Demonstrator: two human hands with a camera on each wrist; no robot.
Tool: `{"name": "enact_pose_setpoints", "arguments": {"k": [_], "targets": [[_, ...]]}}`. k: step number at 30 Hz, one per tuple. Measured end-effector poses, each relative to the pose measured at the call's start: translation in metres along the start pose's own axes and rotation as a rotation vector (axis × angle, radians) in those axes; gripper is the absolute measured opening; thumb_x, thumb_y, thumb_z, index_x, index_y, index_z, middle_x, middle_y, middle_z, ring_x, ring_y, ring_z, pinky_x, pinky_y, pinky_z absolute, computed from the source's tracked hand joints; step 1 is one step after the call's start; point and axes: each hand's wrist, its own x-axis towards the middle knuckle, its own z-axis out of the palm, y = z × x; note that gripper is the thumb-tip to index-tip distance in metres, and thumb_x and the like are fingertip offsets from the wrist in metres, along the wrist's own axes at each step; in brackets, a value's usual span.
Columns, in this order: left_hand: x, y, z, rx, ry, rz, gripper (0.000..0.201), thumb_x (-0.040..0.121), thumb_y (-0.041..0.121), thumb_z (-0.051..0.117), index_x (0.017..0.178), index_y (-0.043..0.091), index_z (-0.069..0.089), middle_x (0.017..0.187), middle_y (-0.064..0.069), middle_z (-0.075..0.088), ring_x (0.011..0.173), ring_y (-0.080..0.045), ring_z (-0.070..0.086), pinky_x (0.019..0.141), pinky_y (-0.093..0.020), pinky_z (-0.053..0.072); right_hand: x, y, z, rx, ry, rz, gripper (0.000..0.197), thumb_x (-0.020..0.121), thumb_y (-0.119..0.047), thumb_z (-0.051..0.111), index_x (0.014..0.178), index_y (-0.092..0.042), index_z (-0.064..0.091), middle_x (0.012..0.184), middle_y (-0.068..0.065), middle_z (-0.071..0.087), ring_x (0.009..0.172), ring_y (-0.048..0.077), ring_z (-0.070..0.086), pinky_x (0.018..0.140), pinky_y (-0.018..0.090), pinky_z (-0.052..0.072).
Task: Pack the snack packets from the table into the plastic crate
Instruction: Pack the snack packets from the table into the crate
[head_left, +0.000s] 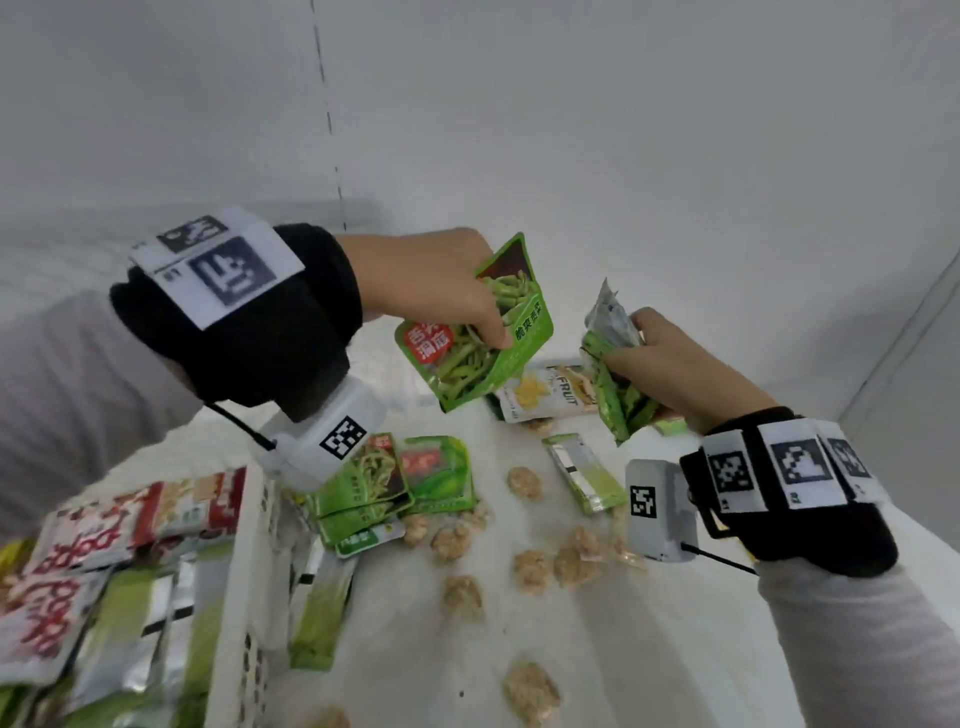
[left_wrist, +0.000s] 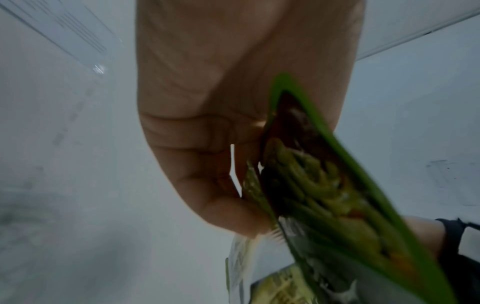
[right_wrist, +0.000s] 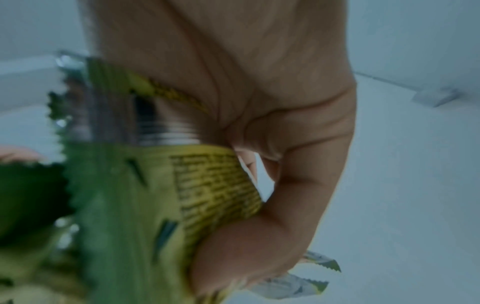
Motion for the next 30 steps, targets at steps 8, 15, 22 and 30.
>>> {"name": "enact_pose_setpoints", "arguments": {"k": [8,15,22,30], "targets": [[-0.118,-0.104,-0.067,-0.099,0.167,-0.145,0.009,0.079,0.014,0.071,0.085,0.007,0.07,0.072,0.001,0.073,0.055,-0.006,0.067,0.052,-0.014,0.052,-0.043,-0.107,0.124,0.13,-0.17,-0.225,0.016,0.086,-0.01,0.05,0.1,-0.019,0.047,0.081,0.004,0.055,0.062,0.016,0.057,0.038,0.017,0.042],[-0.214,-0.216,-0.087,-0.212,0.232,-0.326,0.008,0.079,0.017,0.073,0.073,0.013,0.068,0.067,0.002,0.073,0.06,-0.011,0.069,0.054,-0.018,0.052,-0.072,-0.16,0.253,0.121,-0.389,-0.244,0.013,0.086,-0.015,0.052,0.09,-0.025,0.046,0.078,0.005,0.057,0.048,0.01,0.059,0.039,0.021,0.045],[-0.244,-0.305,-0.068,-0.302,0.191,-0.488,0.026,0.087,0.02,0.065,0.095,-0.005,0.063,0.082,-0.017,0.066,0.068,-0.027,0.062,0.055,-0.028,0.051,-0.074,-0.161,0.36,-0.151,-0.501,-0.183,0.05,0.082,-0.023,0.061,0.126,-0.021,0.037,0.093,0.006,0.061,0.072,0.017,0.063,0.05,0.025,0.052],[-0.247,-0.355,-0.035,-0.388,0.359,-0.506,0.039,0.098,0.041,0.042,0.087,0.012,0.065,0.075,-0.007,0.048,0.072,-0.02,0.051,0.059,-0.027,0.043,-0.068,-0.135,0.409,-0.399,-0.31,-0.28,0.049,0.088,-0.025,0.058,0.134,-0.019,0.043,0.135,0.008,0.048,0.119,0.025,0.05,0.092,0.028,0.038]]}}
